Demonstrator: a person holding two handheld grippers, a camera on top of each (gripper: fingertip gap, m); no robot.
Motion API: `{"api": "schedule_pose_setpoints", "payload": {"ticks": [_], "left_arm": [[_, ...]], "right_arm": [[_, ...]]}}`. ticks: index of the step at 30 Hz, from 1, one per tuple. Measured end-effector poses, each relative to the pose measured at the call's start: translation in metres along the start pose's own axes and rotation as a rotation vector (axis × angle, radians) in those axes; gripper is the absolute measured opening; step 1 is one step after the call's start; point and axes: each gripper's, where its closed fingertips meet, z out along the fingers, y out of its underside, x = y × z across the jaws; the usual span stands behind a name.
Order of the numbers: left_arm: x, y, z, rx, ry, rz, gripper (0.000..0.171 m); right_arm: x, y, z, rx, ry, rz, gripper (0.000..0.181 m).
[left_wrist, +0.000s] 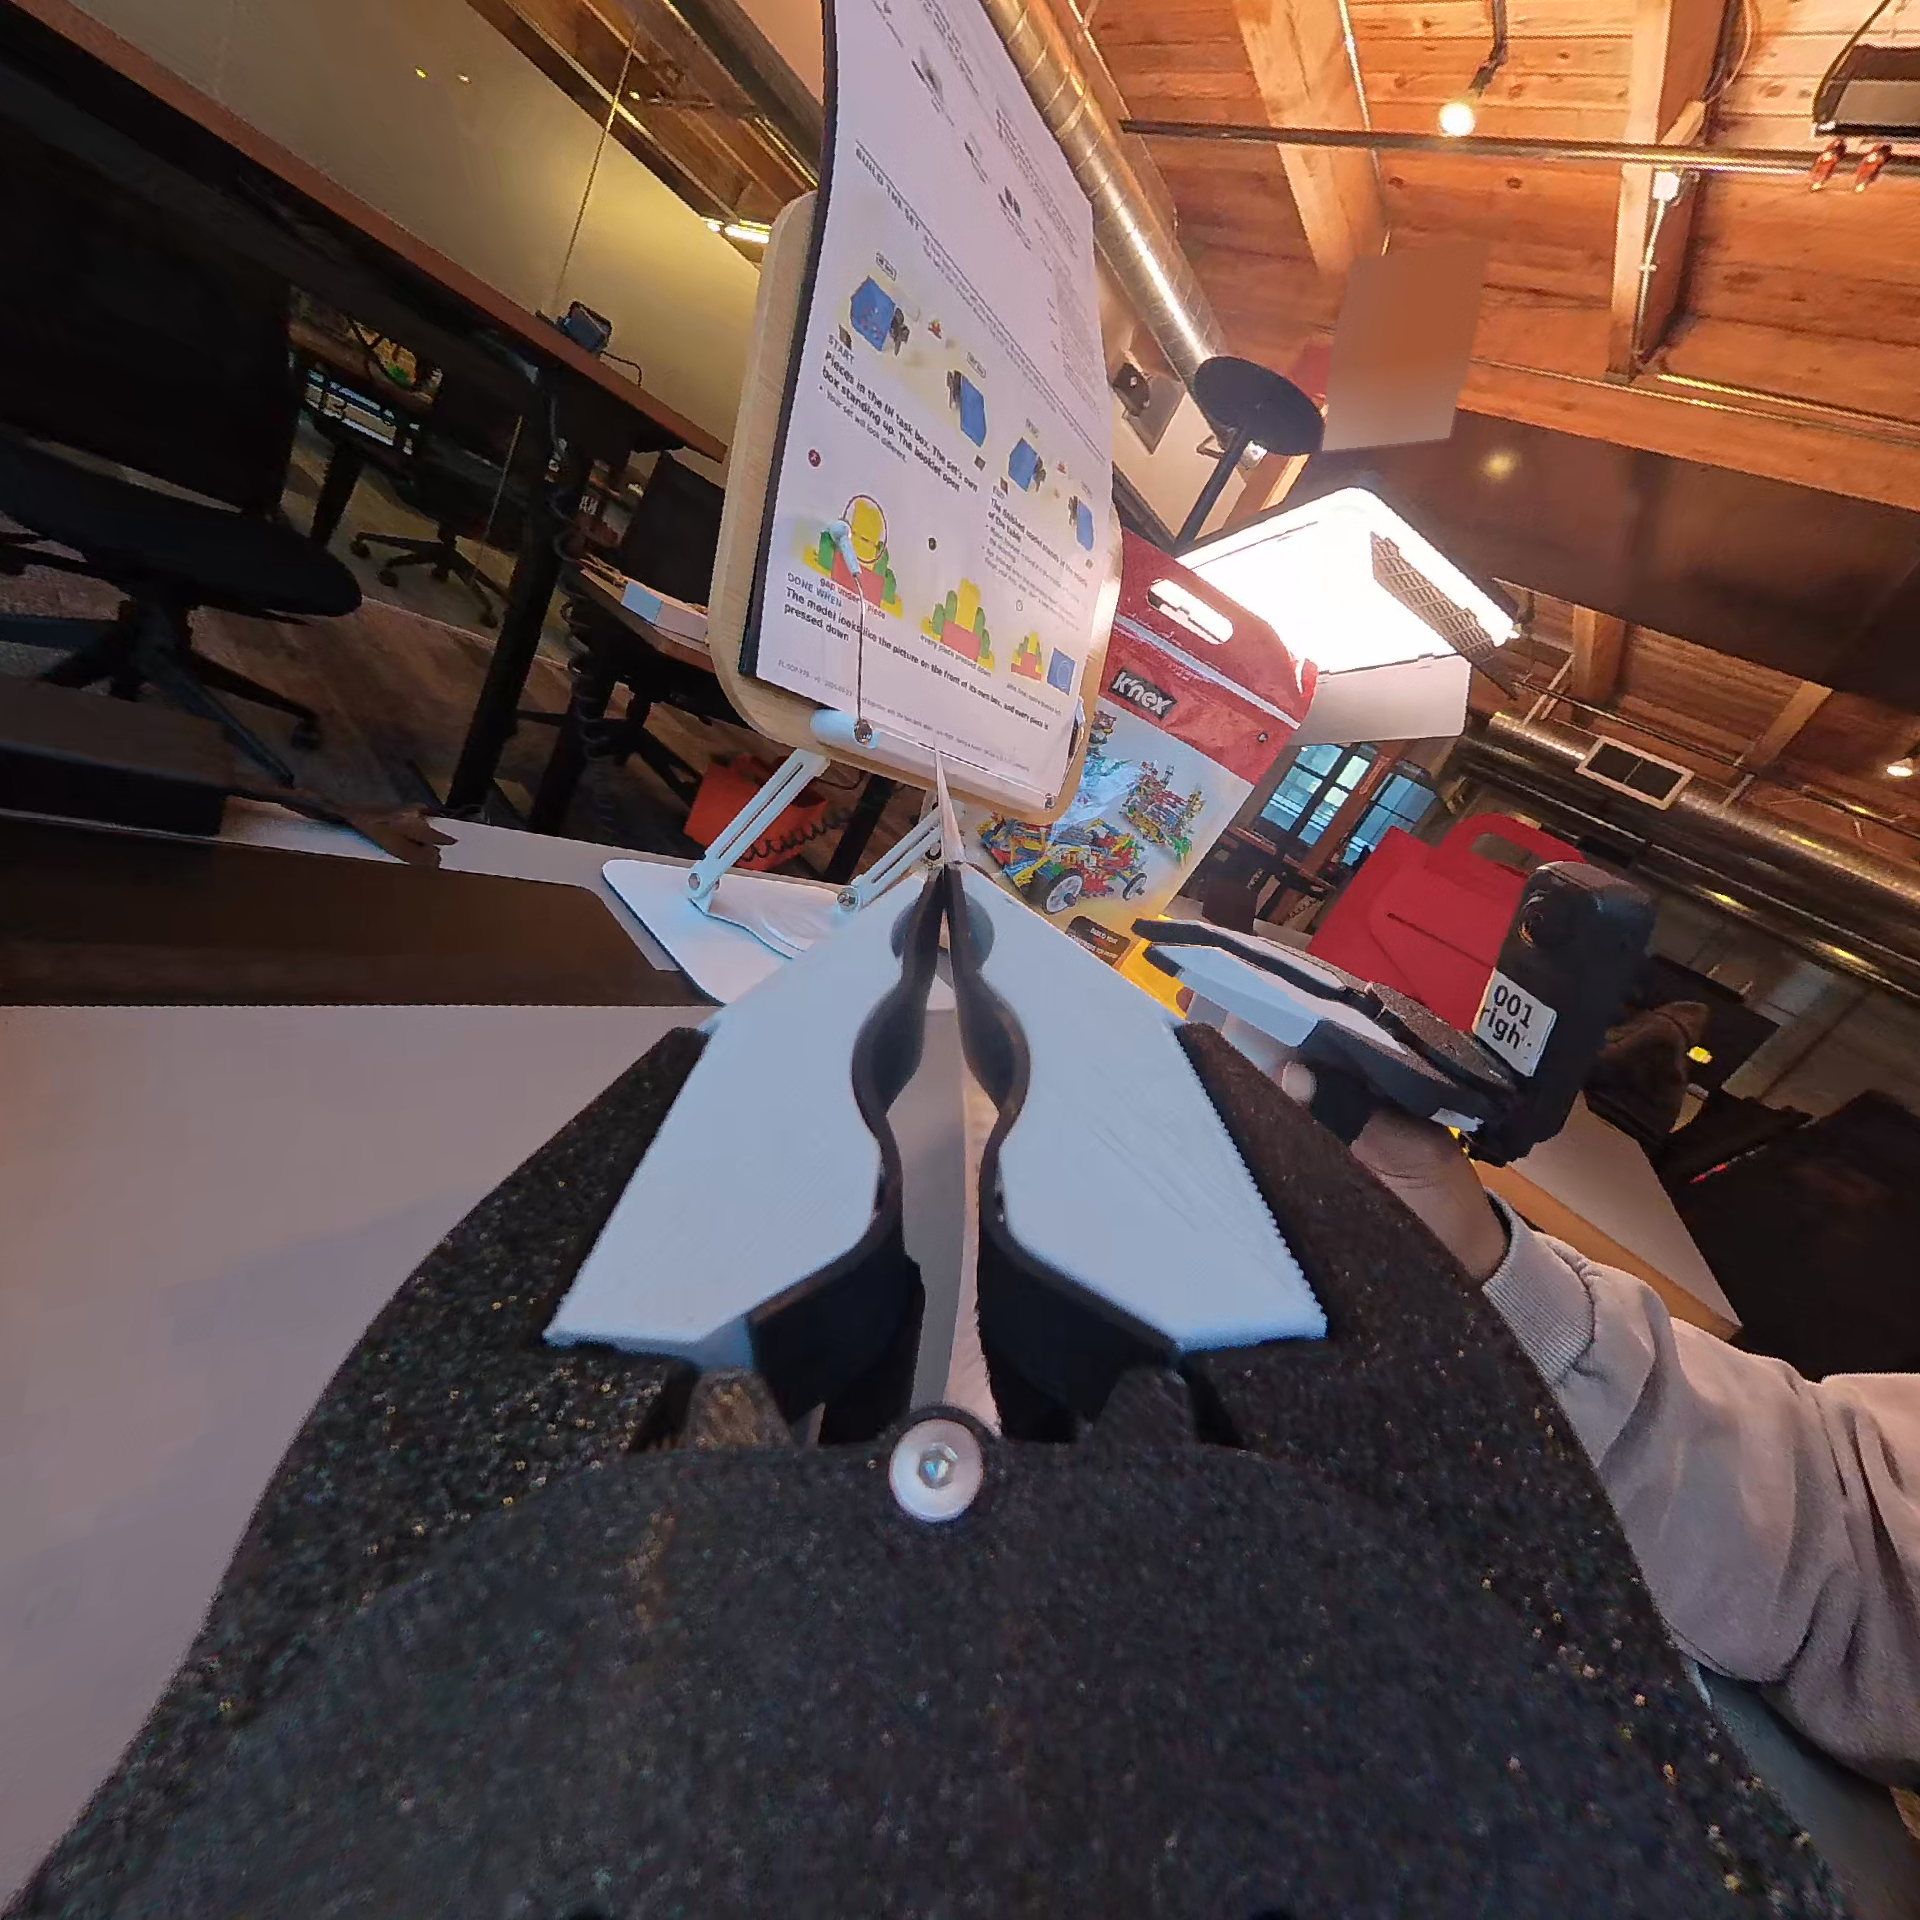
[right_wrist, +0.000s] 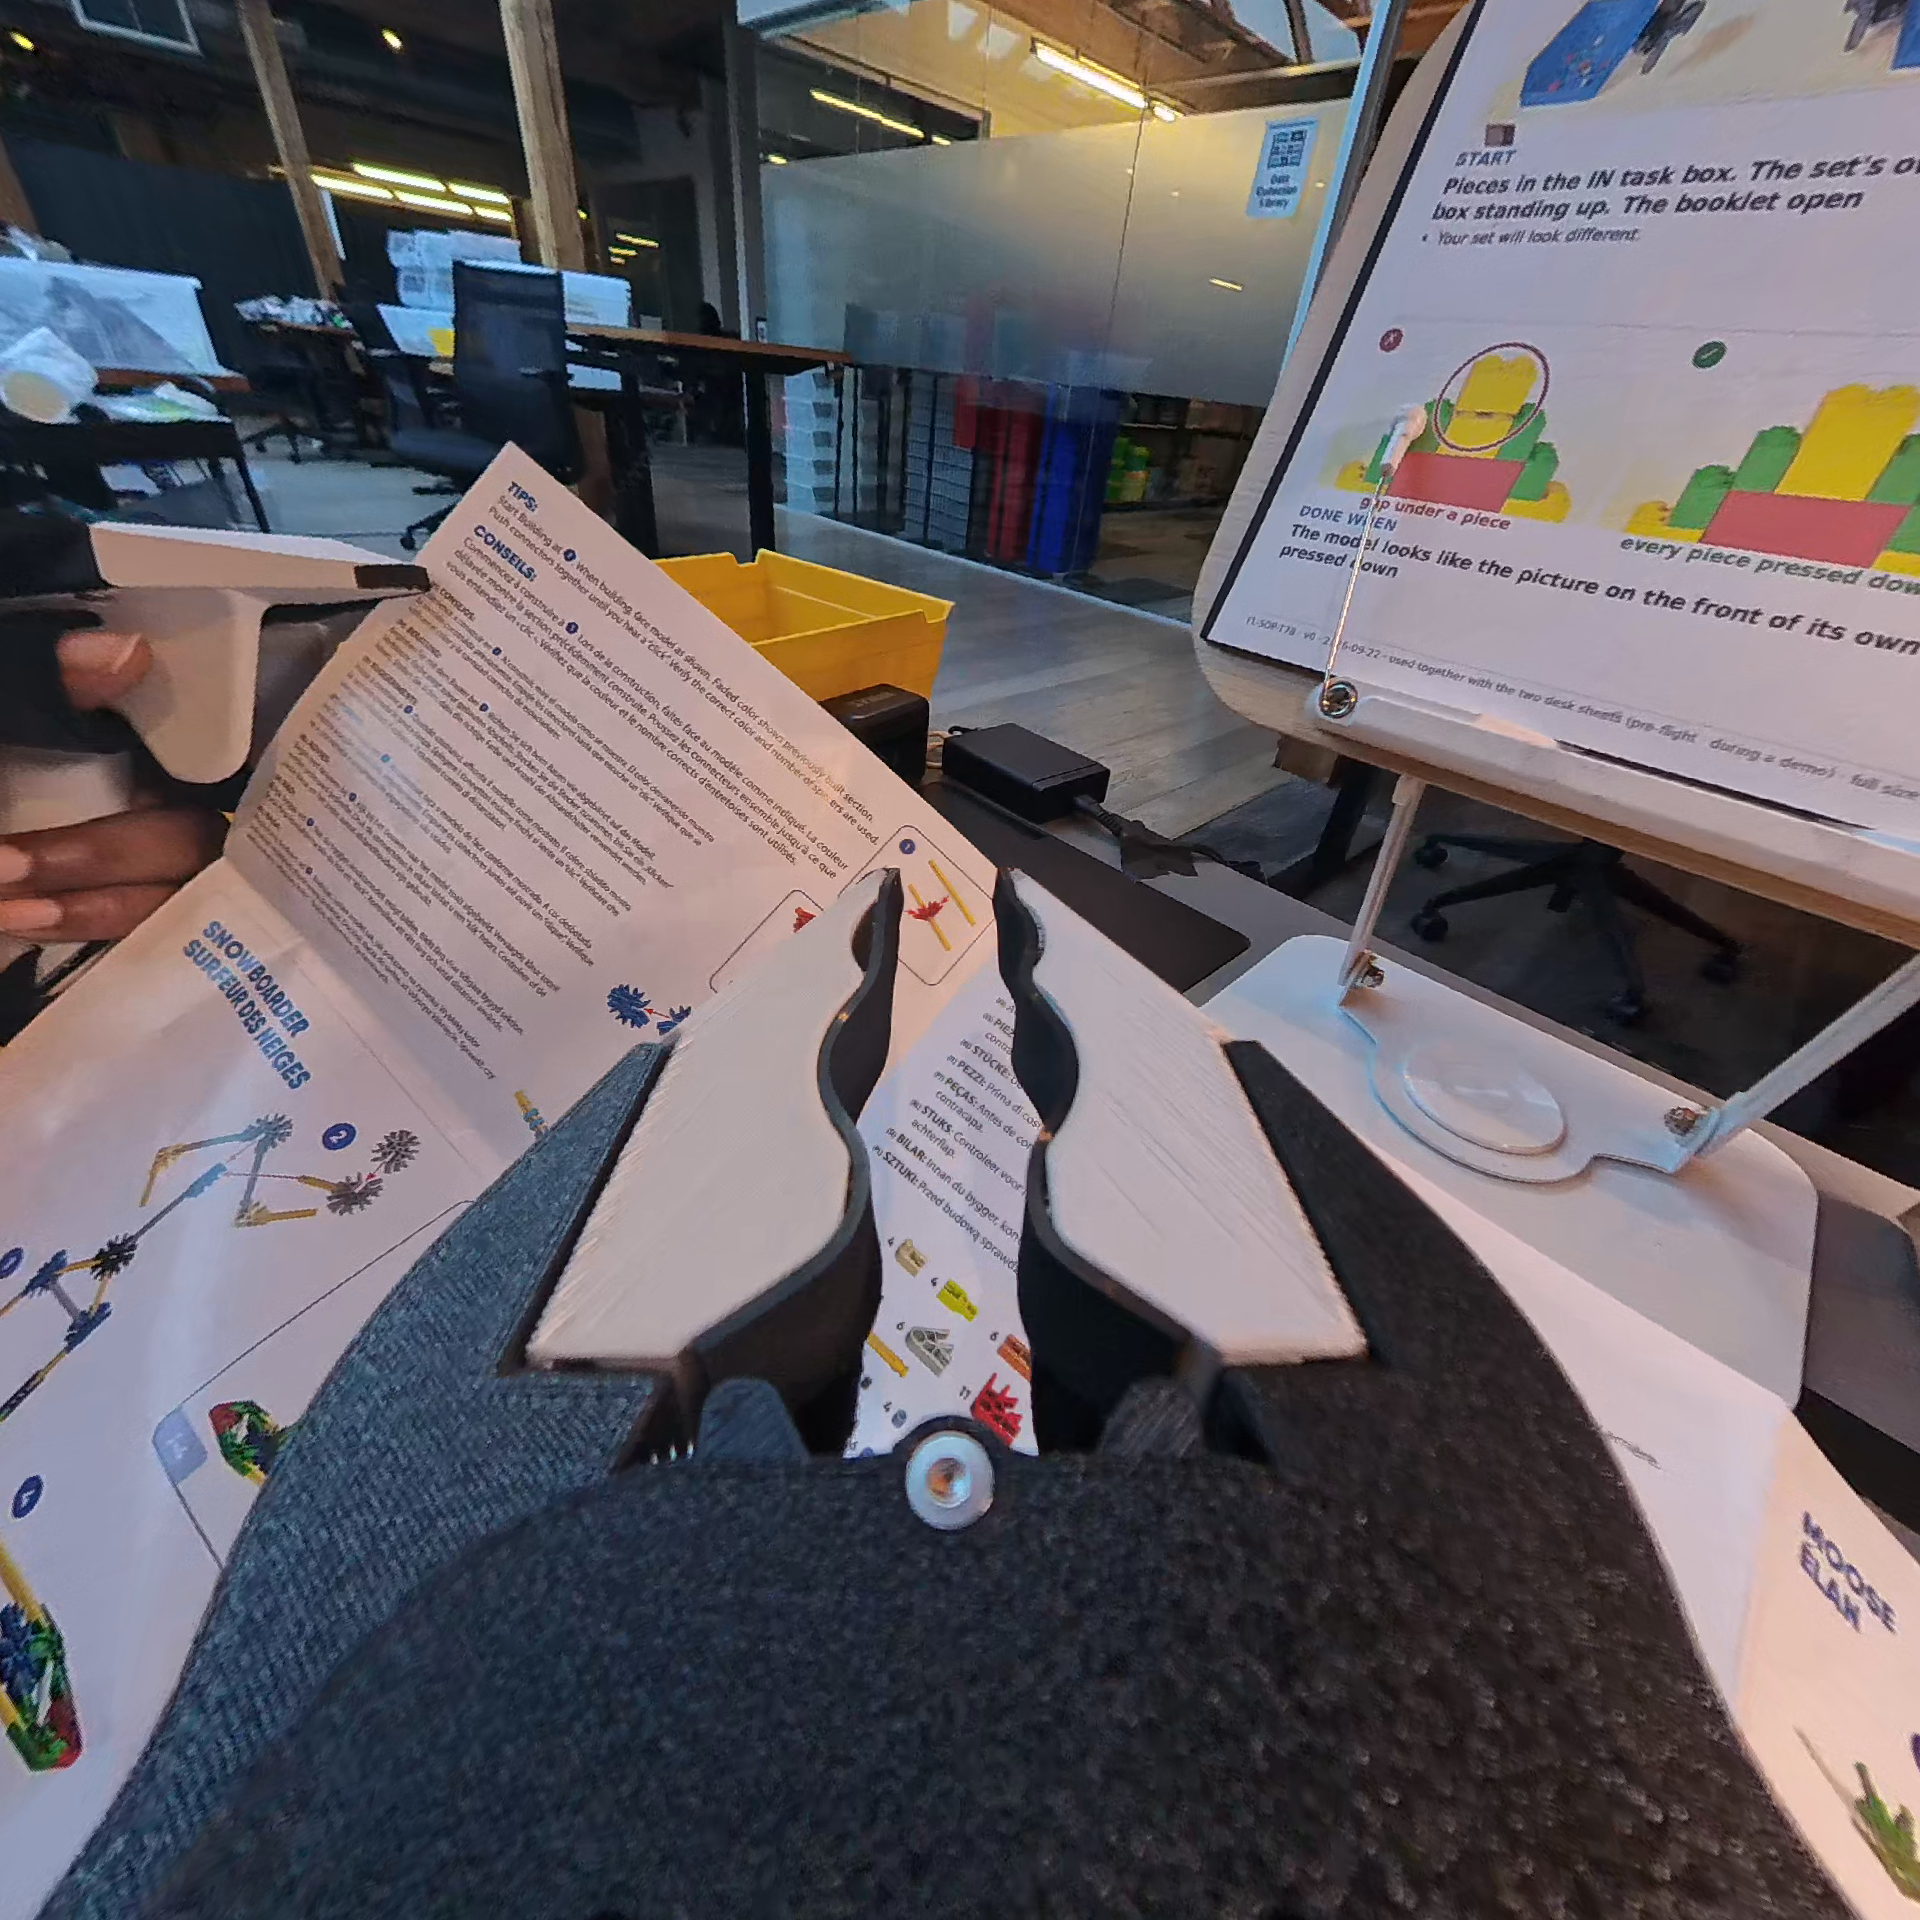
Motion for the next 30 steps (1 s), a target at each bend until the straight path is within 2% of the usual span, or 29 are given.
{"api": "schedule_pose_setpoints", "payload": {"ticks": [12, 22, 30], "left_arm": [[0.001, -0.001, 0.000, 0.003, 0.003, 0.000, 0.000], [0.001, -0.002, -0.001, 0.005, 0.002, 0.009, 0.000], [0.000, 0.000, 0.000, 0.000, 0.000, 0.014, 0.000]], "right_arm": [[0.006, 0.001, -0.001, -0.001, 0.001, -0.001, 0.017], [0.008, -0.010, -0.007, 0.033, -0.014, -0.109, 0.038], [-0.004, -0.009, -0.005, 0.033, -0.033, -0.186, 0.040]]}}
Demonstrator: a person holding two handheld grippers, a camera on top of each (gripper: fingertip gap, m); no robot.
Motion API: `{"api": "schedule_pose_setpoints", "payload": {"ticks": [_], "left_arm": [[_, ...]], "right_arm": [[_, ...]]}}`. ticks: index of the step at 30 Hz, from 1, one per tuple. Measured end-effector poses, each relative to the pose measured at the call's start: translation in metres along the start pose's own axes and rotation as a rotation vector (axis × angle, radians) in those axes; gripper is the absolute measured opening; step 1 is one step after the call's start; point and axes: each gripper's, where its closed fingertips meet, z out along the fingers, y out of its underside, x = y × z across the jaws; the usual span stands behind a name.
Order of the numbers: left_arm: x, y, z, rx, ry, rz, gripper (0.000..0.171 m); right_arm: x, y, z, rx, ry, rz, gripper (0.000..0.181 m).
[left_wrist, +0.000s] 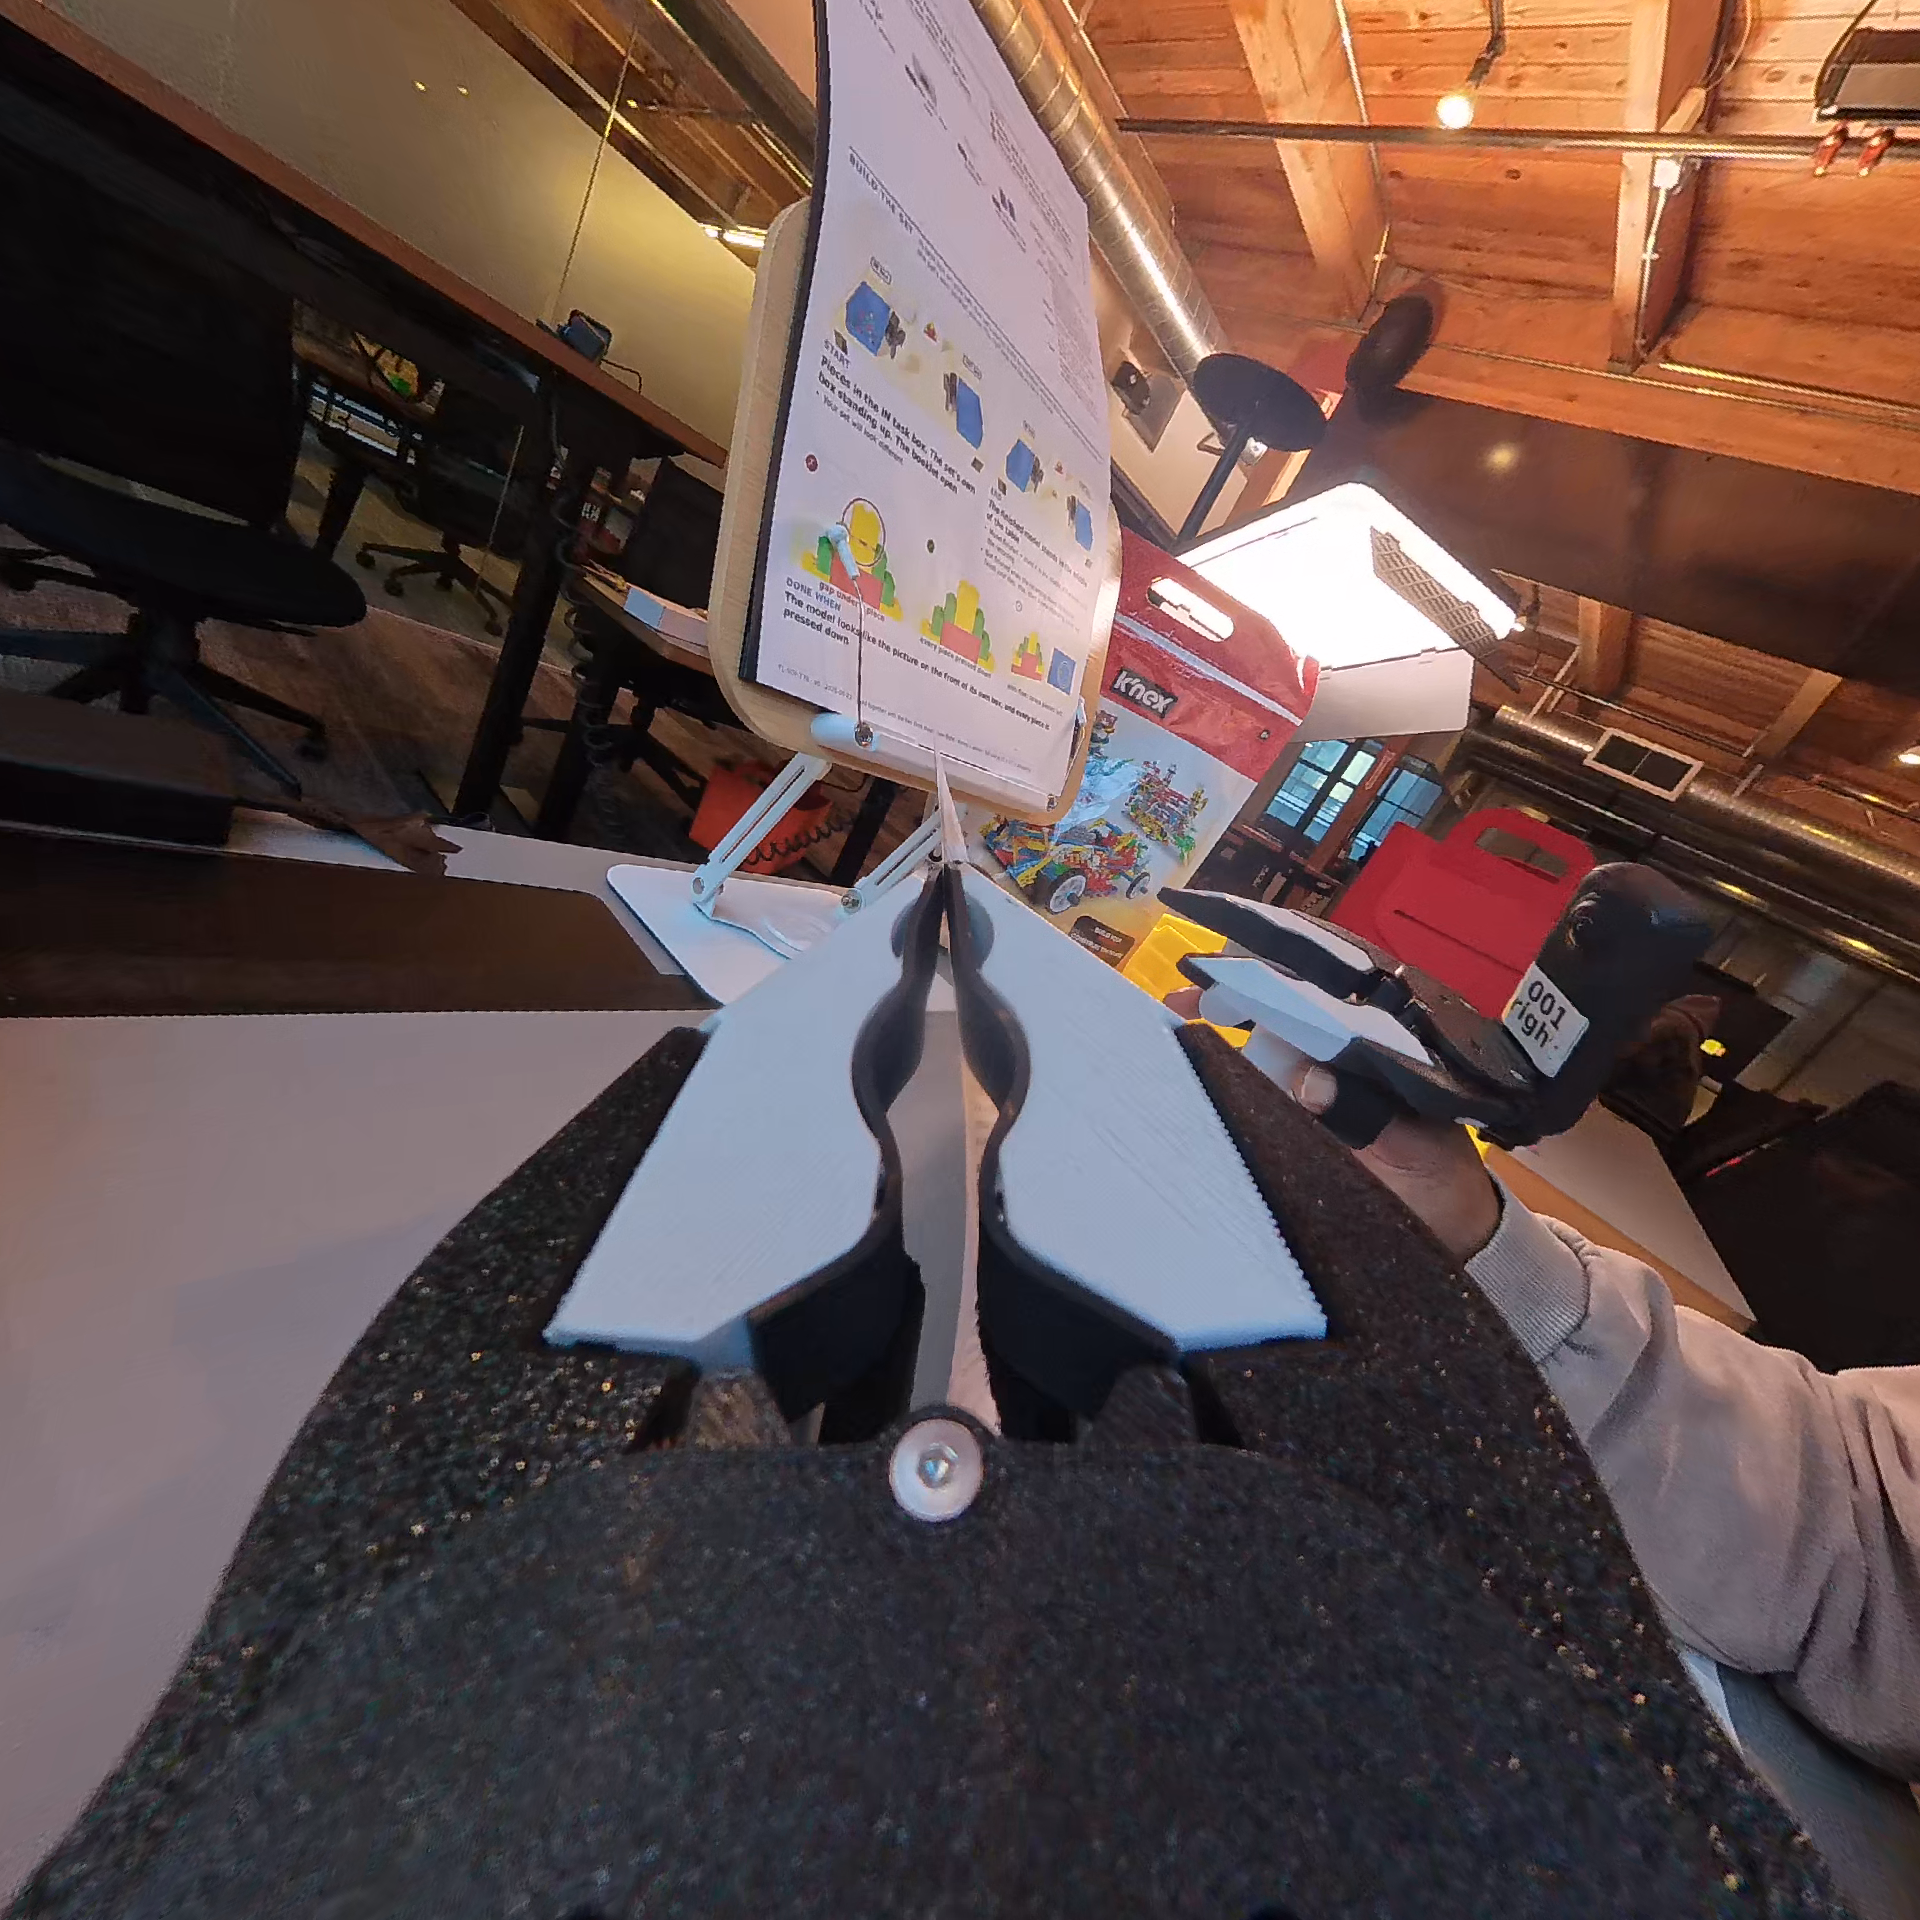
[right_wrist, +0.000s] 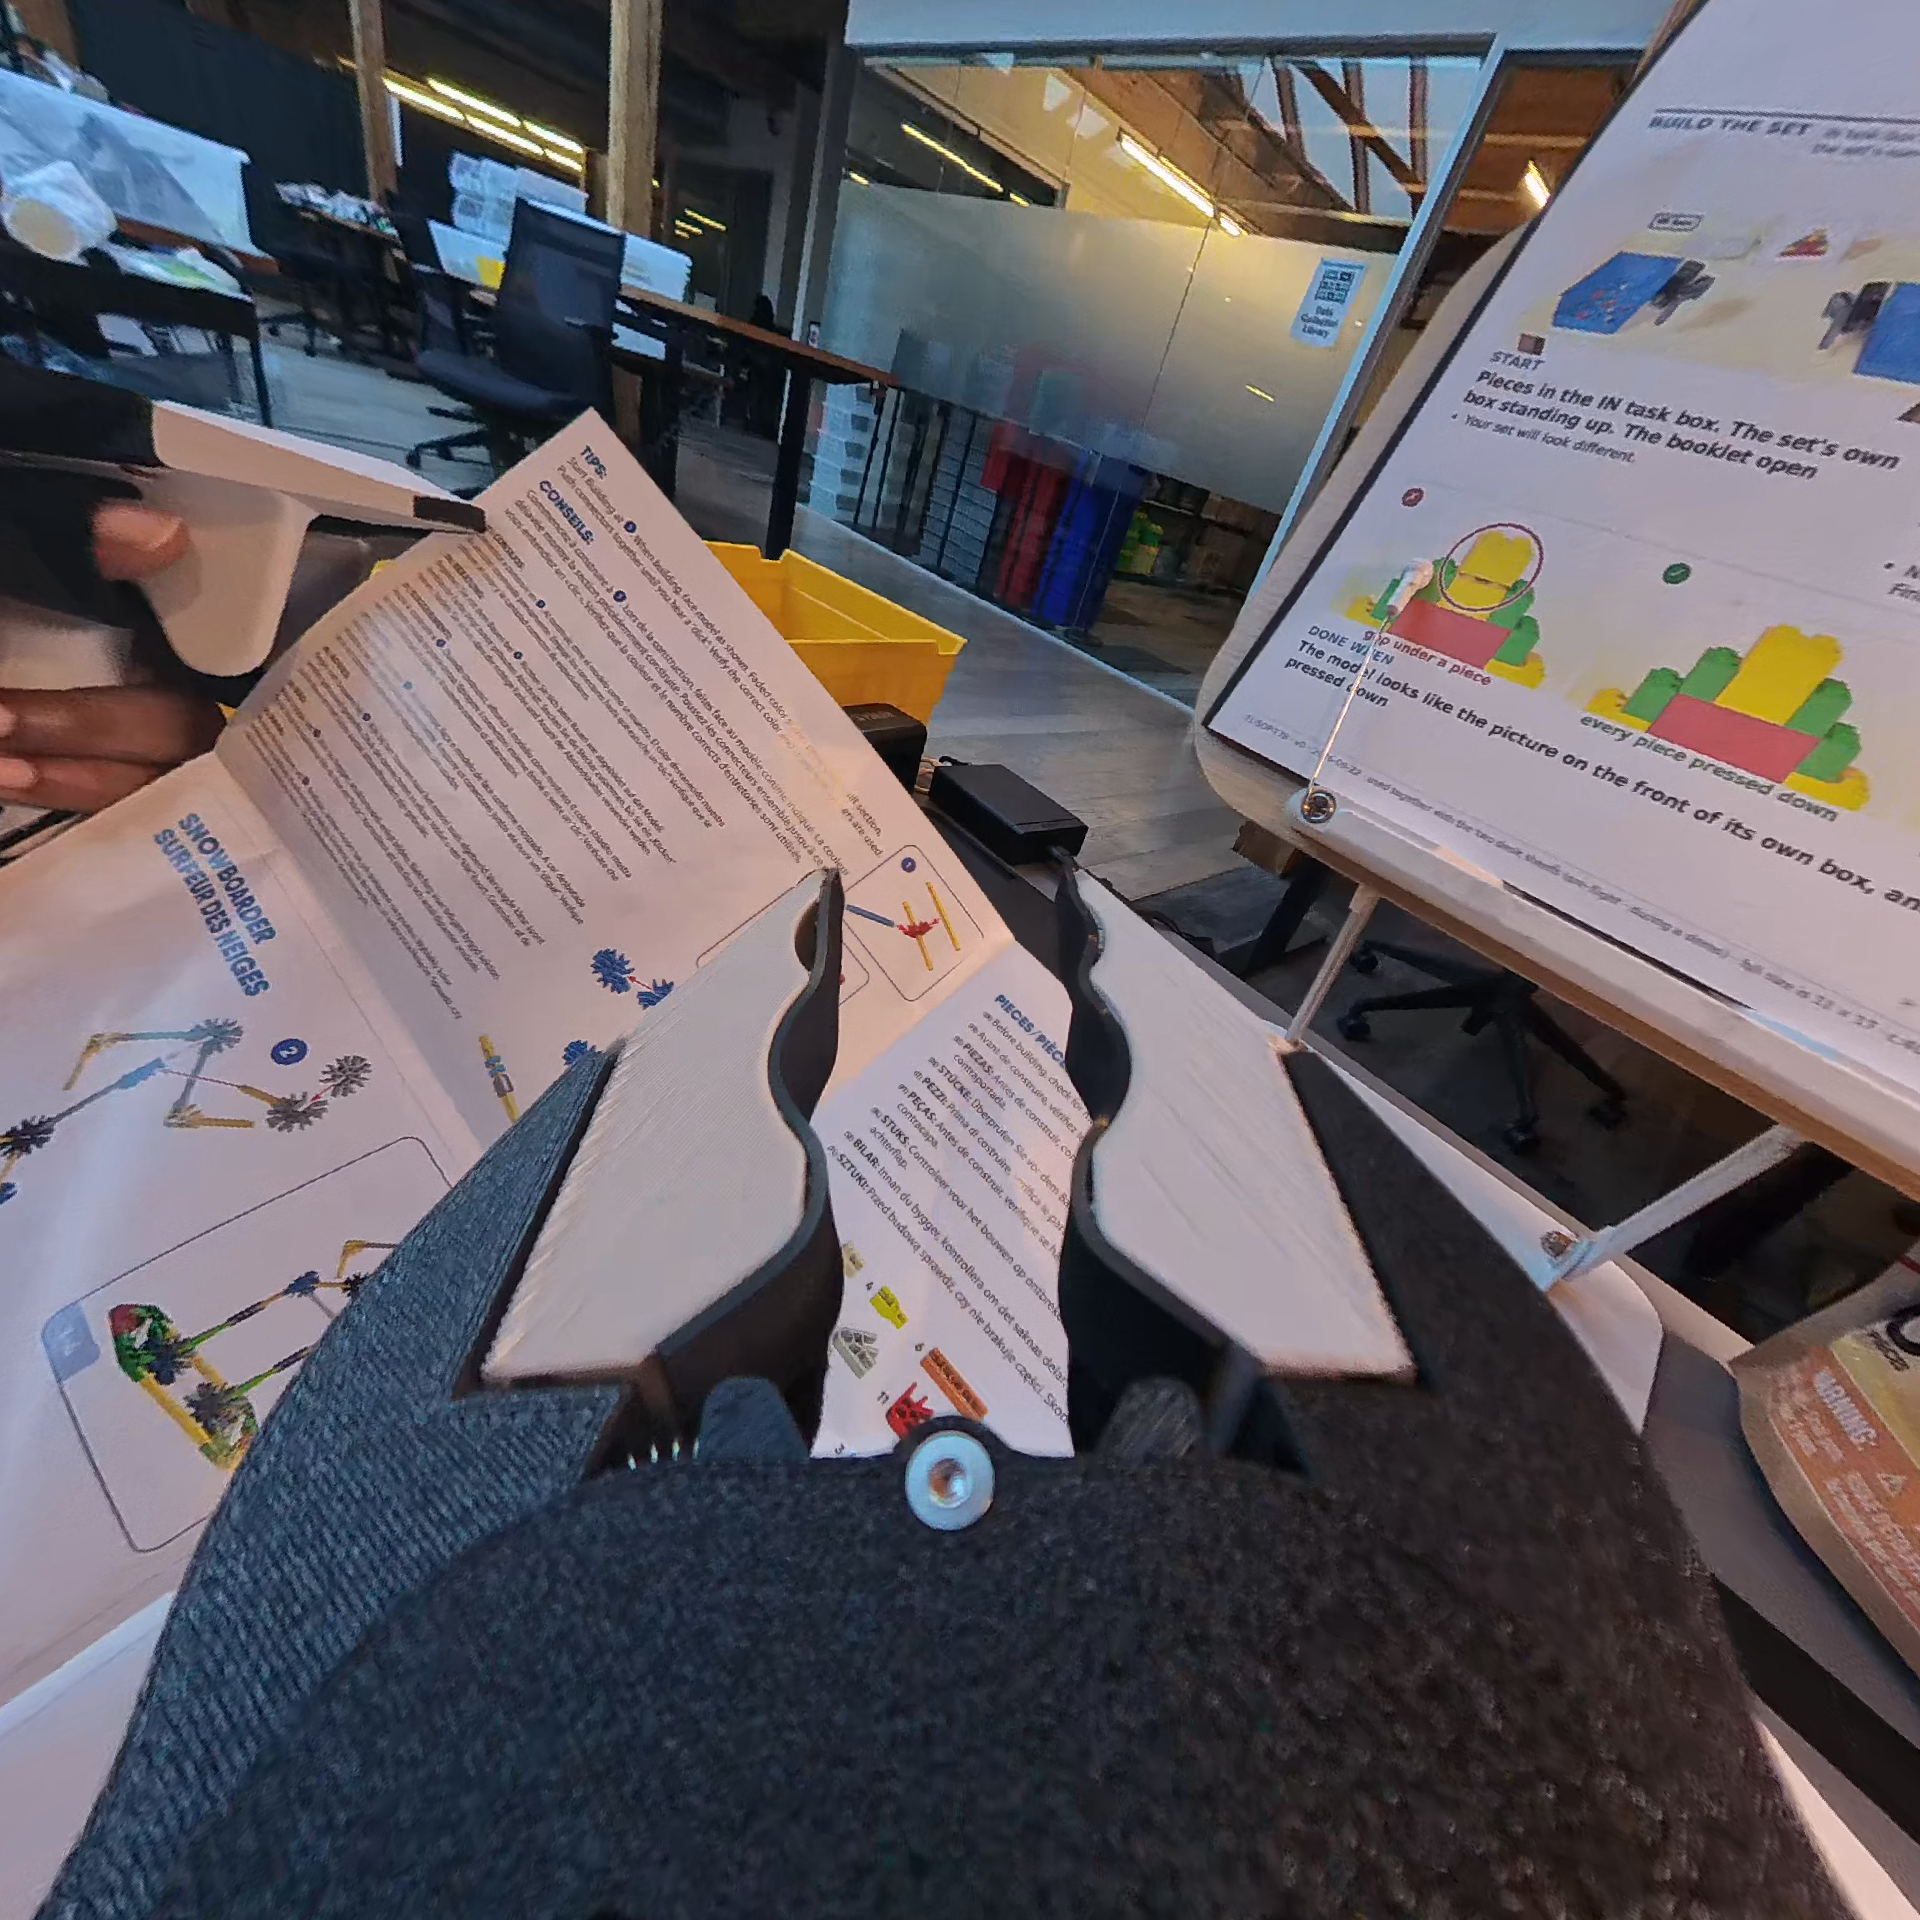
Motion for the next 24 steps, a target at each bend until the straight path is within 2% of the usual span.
{"api": "schedule_pose_setpoints", "payload": {"ticks": [11, 24], "left_arm": [[0.000, 0.000, 0.000, 0.000, 0.000, 0.006, 0.000], [-0.001, 0.002, 0.001, -0.008, -0.005, 0.018, 0.000]], "right_arm": [[-0.012, 0.001, 0.002, 0.006, -0.082, 0.094, 0.040], [-0.022, 0.004, 0.004, -0.003, -0.114, 0.086, 0.041]]}}
